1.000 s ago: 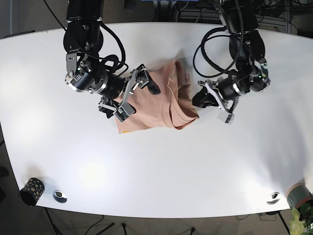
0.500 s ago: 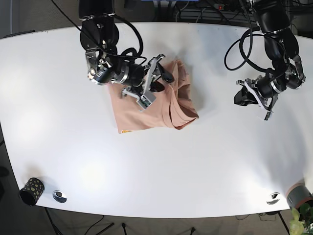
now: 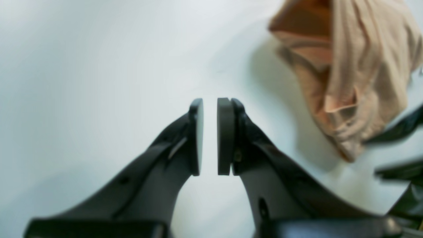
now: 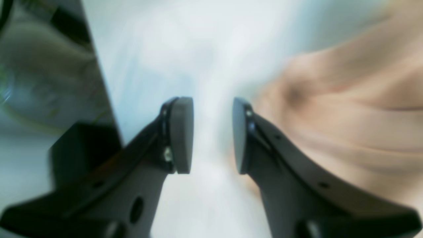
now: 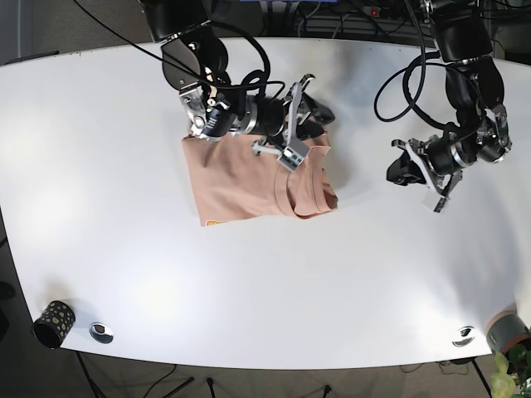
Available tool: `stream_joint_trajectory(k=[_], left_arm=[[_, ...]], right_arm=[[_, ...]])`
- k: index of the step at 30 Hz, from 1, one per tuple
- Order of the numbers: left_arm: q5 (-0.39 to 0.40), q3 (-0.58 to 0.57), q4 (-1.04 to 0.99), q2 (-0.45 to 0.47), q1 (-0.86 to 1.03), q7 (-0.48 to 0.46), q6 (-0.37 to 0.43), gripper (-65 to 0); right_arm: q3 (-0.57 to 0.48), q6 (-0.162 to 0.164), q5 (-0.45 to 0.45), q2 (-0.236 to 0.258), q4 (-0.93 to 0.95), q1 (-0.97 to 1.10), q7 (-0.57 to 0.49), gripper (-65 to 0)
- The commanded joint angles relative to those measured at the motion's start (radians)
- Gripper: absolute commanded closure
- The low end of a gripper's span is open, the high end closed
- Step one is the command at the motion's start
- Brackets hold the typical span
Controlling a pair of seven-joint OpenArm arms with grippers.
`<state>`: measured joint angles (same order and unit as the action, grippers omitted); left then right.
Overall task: Fold the T-shirt properly
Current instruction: 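Grasp opposite sides of the folded bundle with both grippers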
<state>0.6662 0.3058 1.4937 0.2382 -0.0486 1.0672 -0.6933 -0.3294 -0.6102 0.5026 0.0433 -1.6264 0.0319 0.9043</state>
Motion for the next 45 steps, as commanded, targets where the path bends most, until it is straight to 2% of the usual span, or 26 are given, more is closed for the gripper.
stream_joint_trajectory(k=[1, 6, 13, 19, 26, 31, 39, 41, 45], left_arm=[[0.011, -0.036, 0.061, 0.011, -0.023, -0.022, -0.005, -6.3], [-0.076, -0.181, 0.134, -0.006, -0.04, -0.023, -0.005, -6.3], [-0.141, -0.343, 0.149, -0.106, -0.063, -0.023, -0.005, -6.3], [-0.202, -0.417, 0.149, -0.202, -0.063, -0.023, -0.005, -6.3], [-0.313, -0.514, 0.146, -0.285, -0.055, -0.023, -0.005, -6.3], [-0.349, -0.531, 0.147, -0.291, -0.029, -0.025, -0.005, -6.3], [-0.349, -0.531, 0.146, -0.245, 0.005, -0.025, -0.005, -6.3], [-0.349, -0.529, 0.146, -0.234, 0.006, -0.025, -0.005, -6.3], [-0.349, -0.529, 0.144, -0.191, 0.017, -0.025, -0.005, -6.3]], right_arm=[[0.039, -0.006, 0.026, 0.033, -0.071, -0.003, -0.023, -17.9], [0.175, -0.006, 0.029, 0.088, -0.093, -0.007, -0.023, -17.6], [0.332, -0.007, 0.029, 0.135, -0.061, -0.068, -0.023, -17.4], [0.364, -0.007, 0.02, 0.149, 0.068, -0.163, -0.023, -17.3], [0.401, -0.007, 0.02, 0.148, 0.243, -0.278, -0.026, -17.3], [0.396, -0.007, 0.018, 0.148, 0.343, -0.347, -0.058, -17.3], [0.395, -0.006, 0.017, 0.151, 0.486, -0.41, -0.153, -17.3], [0.395, -0.006, -0.008, 0.154, 0.519, -0.421, -0.176, -17.3], [0.396, -0.012, -0.126, 0.149, 0.538, -0.418, -0.238, -17.3]])
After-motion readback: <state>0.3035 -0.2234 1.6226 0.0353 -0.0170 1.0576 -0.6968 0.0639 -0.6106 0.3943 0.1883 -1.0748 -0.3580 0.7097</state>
